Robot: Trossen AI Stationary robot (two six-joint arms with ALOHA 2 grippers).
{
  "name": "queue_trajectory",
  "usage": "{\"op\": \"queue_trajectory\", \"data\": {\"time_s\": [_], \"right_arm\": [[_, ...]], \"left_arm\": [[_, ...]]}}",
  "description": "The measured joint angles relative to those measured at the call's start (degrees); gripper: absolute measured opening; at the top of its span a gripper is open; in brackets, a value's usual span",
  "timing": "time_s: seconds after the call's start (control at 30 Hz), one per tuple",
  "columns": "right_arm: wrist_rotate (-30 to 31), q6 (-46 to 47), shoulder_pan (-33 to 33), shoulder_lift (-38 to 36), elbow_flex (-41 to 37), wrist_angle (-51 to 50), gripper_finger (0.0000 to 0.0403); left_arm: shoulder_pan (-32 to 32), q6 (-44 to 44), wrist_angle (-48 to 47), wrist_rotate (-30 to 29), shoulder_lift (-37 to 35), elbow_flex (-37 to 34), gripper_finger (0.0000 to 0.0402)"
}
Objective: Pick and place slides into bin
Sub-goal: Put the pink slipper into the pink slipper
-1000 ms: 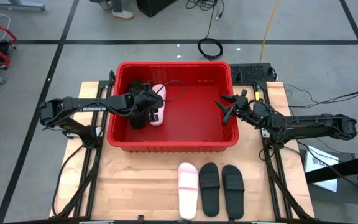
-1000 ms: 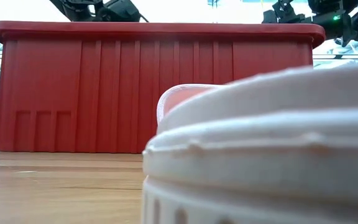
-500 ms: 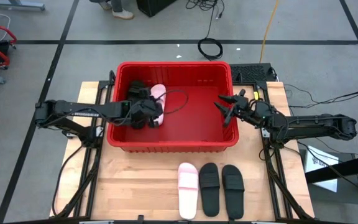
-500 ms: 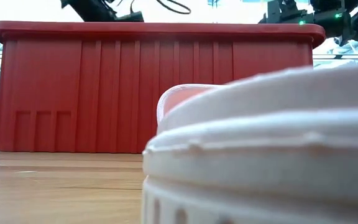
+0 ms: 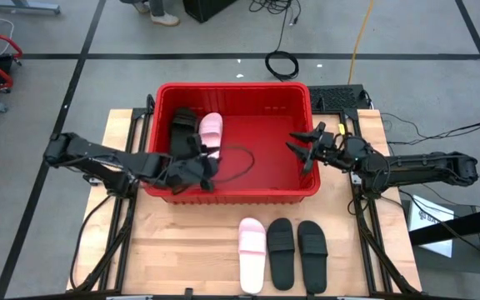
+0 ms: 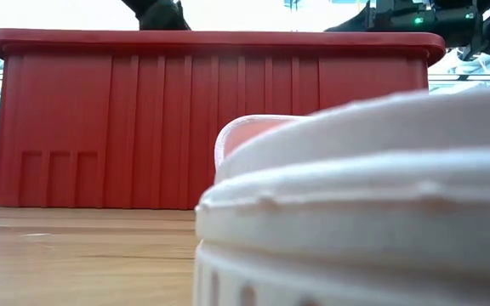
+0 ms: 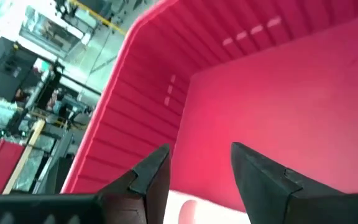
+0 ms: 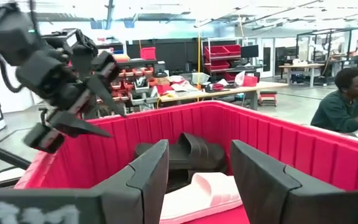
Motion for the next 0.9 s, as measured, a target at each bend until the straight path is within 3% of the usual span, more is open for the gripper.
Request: {"op": "queue_trajectory", "data": {"time_s": [0.47,0.9], "right_arm": [[-0.03,1.75,2.78,0.00,0.00,-1.38,0.0164],[0.08,2.32,5.79,0.00,0.00,0.60,0.0164]], "left_arm": [[-15.13,-2.40,1.83,-9.89,0.82,-0.04,0.0175],[-26.12,-0.62,10.58,-16.93,3.05,-0.07,0.0175]]}}
